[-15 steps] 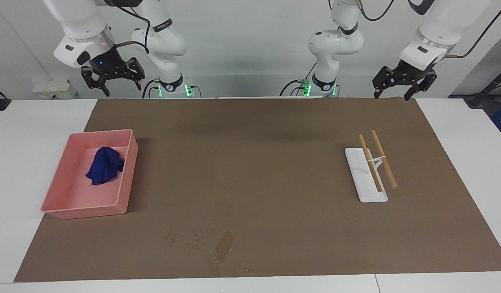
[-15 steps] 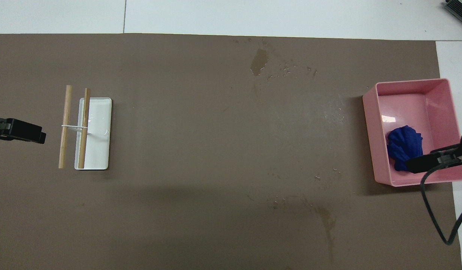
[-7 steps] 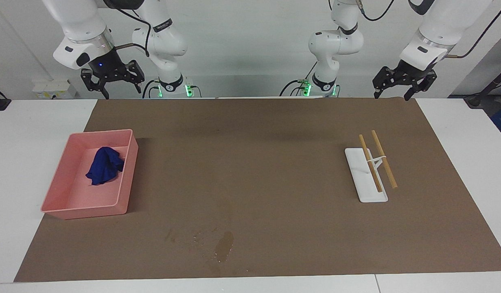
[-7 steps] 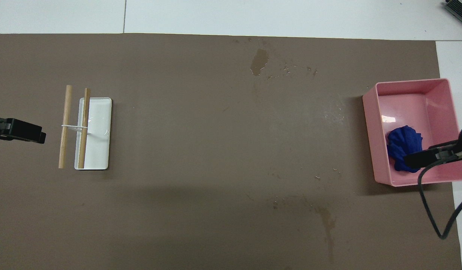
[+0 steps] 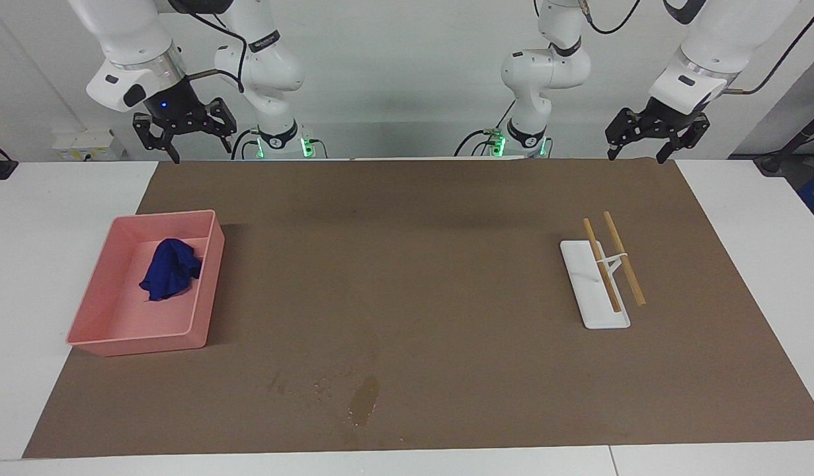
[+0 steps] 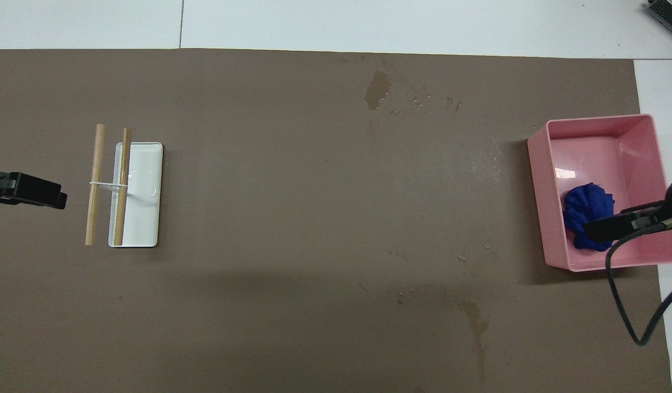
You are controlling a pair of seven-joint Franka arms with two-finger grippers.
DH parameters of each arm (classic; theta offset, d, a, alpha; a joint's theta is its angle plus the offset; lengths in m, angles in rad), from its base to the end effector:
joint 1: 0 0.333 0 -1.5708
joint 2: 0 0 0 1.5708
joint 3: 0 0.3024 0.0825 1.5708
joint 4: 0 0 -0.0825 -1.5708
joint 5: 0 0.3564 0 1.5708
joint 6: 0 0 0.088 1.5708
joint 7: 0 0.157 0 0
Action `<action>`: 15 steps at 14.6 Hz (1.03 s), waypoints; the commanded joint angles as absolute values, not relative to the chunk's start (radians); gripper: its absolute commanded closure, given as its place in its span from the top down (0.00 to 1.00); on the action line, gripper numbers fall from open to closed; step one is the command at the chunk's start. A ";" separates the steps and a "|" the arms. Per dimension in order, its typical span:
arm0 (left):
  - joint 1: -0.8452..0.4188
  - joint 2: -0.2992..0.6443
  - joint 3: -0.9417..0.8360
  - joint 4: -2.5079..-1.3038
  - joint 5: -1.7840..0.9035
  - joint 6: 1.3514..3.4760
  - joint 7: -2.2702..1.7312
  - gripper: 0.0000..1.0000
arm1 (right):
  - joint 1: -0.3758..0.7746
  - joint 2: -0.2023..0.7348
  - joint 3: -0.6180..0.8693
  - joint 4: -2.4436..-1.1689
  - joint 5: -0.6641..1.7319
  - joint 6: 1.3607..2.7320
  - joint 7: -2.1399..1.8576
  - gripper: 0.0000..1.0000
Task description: Wipe water with towel using both arms
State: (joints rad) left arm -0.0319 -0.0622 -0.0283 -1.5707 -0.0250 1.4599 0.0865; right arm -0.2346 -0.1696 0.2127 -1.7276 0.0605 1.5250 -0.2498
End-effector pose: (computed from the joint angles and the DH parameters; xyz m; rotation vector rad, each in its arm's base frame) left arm 0.4932 -0.0343 0.5834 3.1083 -0.2316 -0.0753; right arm 0.4696 0.0065 0.5703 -3.0917 -0.3508 0.0514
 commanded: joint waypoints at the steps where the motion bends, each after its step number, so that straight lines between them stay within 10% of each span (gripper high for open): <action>1: -0.029 -0.087 -0.031 -1.600 -0.006 1.471 0.089 1.00 | -0.055 -0.179 0.036 -1.743 0.071 1.551 -0.236 1.00; 15: -0.029 -0.087 -0.031 -1.601 -0.006 1.471 0.089 1.00 | 0.043 0.052 -0.025 -1.445 -0.002 1.411 -0.238 1.00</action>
State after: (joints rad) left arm -0.0319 -0.0623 -0.0283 -1.5707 -0.0250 1.4599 0.0865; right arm 0.0460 0.0337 -0.0252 -1.4846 0.0068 1.4369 -0.2496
